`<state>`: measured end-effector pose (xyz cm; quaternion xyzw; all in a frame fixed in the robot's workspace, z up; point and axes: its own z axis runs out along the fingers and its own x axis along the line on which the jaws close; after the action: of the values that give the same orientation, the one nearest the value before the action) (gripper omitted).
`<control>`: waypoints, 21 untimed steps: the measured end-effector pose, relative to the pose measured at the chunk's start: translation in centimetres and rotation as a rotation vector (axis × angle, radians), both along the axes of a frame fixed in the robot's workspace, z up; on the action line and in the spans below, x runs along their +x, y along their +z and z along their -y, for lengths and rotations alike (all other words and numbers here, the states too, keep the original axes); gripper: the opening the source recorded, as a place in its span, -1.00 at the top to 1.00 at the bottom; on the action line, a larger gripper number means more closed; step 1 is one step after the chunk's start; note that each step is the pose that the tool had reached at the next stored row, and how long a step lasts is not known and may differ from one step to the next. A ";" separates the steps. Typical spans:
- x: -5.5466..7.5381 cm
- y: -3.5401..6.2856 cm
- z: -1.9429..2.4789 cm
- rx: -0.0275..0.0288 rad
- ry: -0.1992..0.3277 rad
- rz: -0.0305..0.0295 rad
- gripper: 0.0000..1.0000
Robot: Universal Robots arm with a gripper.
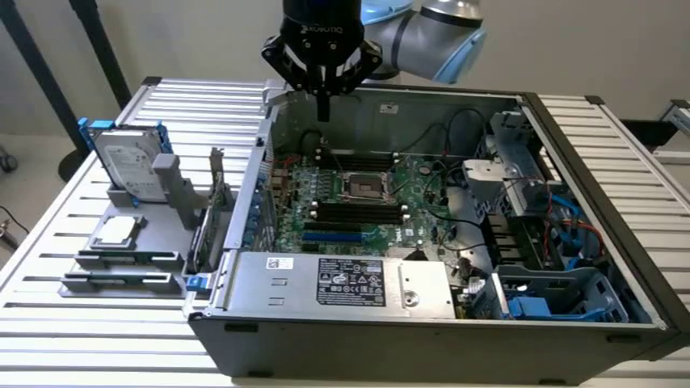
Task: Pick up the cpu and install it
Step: 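Reach for the cpu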
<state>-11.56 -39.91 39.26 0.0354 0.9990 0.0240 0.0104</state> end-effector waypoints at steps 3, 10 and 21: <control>-1.0 0.00 0.11 0.0000 0.000 -0.0001 0.79; -4.2 -0.06 0.31 -0.0002 0.000 -0.0002 0.79; -9.1 -0.73 0.38 0.0000 0.000 -0.0001 0.79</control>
<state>-20.71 -40.29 38.53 0.0353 0.9990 0.0240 0.0103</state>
